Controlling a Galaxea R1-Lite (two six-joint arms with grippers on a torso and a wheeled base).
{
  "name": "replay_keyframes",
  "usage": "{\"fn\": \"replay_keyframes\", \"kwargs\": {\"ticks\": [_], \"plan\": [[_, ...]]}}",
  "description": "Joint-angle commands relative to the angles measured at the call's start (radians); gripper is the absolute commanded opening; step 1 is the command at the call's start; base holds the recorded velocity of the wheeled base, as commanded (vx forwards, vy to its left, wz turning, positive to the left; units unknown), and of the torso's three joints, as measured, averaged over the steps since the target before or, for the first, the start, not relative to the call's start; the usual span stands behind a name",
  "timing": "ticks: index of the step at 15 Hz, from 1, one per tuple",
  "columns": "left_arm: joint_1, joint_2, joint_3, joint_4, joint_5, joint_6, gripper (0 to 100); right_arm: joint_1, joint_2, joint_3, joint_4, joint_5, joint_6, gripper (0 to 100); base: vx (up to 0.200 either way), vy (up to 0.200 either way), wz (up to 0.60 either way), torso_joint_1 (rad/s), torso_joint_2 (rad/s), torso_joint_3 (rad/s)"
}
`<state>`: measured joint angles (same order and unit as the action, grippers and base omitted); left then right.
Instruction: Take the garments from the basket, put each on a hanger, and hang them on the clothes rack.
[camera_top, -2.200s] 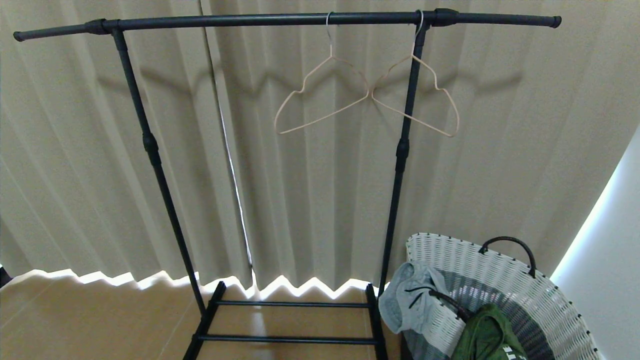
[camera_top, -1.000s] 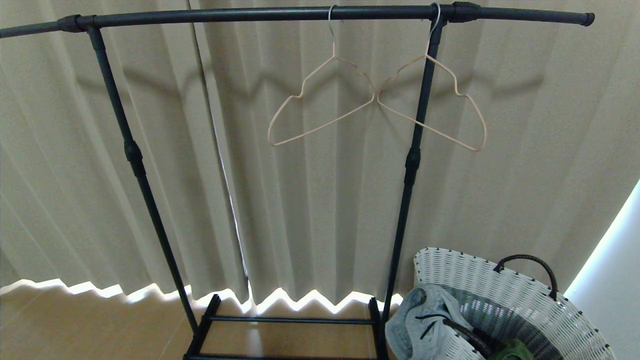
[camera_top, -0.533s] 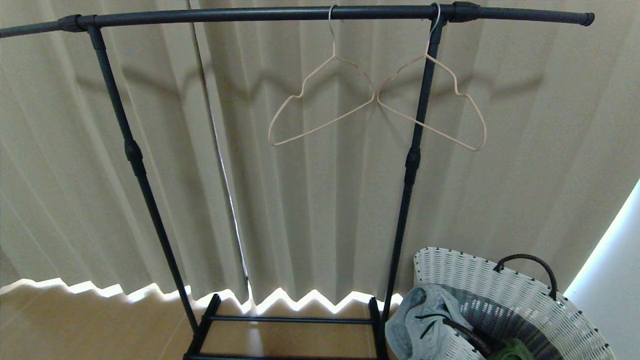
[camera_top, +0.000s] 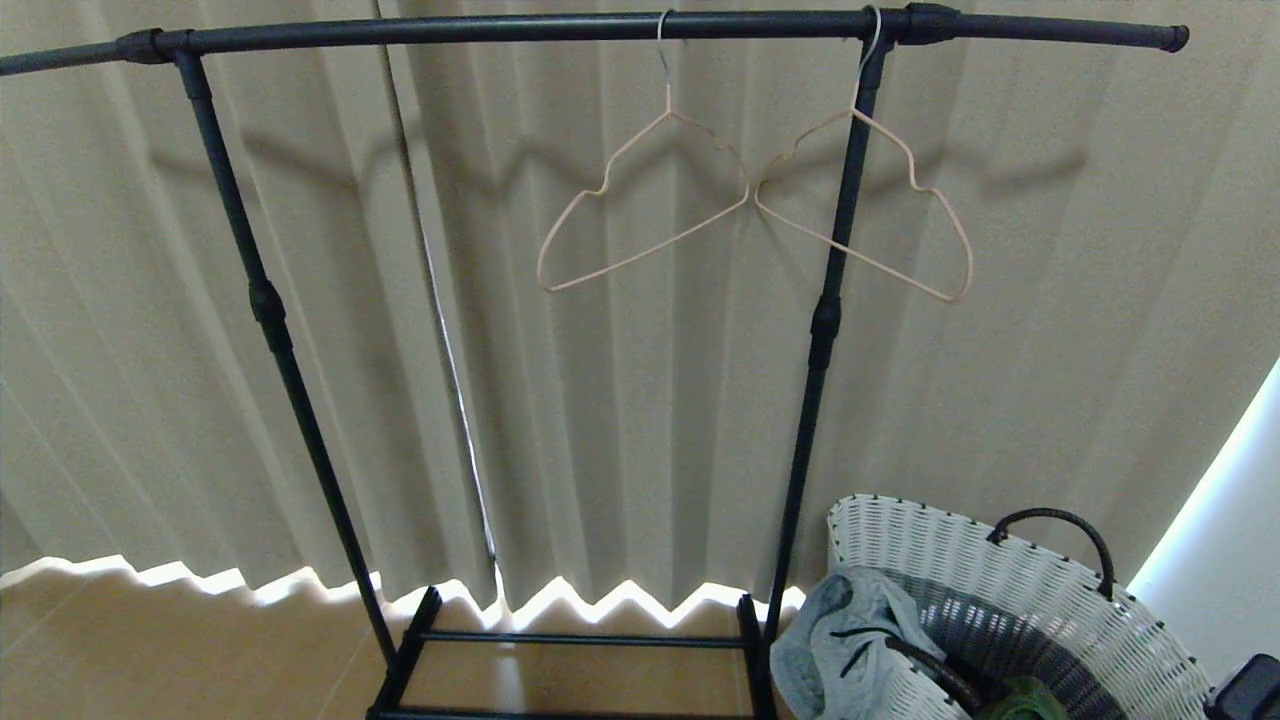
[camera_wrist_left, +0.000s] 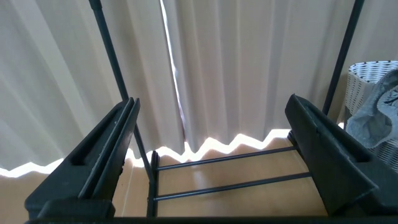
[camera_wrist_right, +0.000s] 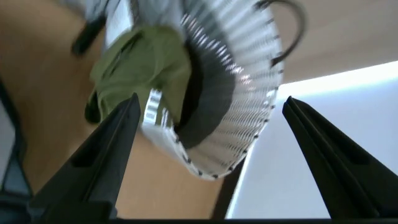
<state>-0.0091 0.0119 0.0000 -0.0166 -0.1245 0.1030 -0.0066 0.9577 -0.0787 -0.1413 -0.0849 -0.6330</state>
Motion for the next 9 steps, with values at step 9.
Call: {"fn": "replay_keyframes", "kwargs": {"ticks": [9], "plan": [[0.0, 0.0, 0.0, 0.0, 0.002, 0.0, 100, 0.016, 0.624, -0.03, -0.293, 0.122, -0.04, 100, 0.0, 0.0, 0.0, 0.0, 0.0, 0.0]]}}
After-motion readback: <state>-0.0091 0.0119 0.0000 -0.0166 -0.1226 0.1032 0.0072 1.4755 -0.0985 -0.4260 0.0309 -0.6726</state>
